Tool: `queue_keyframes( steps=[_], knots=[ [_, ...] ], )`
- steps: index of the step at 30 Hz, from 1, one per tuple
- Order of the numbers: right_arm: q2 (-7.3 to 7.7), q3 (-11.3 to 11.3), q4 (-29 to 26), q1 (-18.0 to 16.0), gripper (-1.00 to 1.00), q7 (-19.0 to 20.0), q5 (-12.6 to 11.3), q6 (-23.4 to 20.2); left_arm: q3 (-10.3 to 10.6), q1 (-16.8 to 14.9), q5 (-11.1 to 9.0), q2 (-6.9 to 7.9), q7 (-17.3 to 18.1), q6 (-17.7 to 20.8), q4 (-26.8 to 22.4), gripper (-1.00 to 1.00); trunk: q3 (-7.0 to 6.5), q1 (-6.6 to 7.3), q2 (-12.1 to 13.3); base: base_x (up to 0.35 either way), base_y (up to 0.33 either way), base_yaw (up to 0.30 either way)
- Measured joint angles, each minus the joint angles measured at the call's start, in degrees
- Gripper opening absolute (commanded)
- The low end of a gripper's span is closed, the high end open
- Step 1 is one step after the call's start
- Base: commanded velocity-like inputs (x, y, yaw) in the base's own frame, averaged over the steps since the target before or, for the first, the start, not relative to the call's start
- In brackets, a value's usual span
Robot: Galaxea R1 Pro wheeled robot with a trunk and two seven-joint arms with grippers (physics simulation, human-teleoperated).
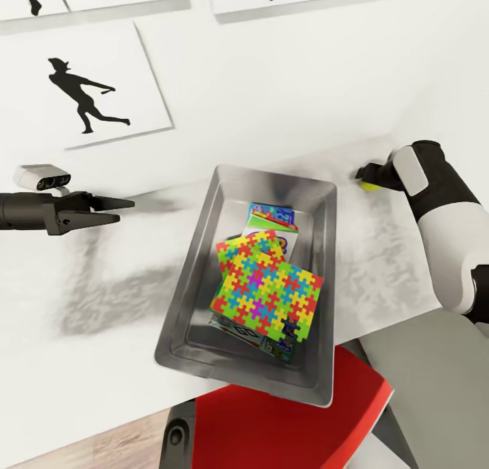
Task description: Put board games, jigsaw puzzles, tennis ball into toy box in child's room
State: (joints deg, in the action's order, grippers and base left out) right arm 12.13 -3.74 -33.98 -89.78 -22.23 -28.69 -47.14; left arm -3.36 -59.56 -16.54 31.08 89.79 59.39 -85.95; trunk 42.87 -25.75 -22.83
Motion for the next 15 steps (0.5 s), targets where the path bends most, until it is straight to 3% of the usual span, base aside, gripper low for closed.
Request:
queue_keyframes(
  steps=[15],
  knots=[
    [0.10,0.1,-0.1,0.0,1.00,0.1,-0.1,-0.1,0.0,0.0,0.0,0.00,0.0,0.0,0.0,1.00,-1.35,0.00,0.0,0.000,0.000,-0.068]
  ],
)
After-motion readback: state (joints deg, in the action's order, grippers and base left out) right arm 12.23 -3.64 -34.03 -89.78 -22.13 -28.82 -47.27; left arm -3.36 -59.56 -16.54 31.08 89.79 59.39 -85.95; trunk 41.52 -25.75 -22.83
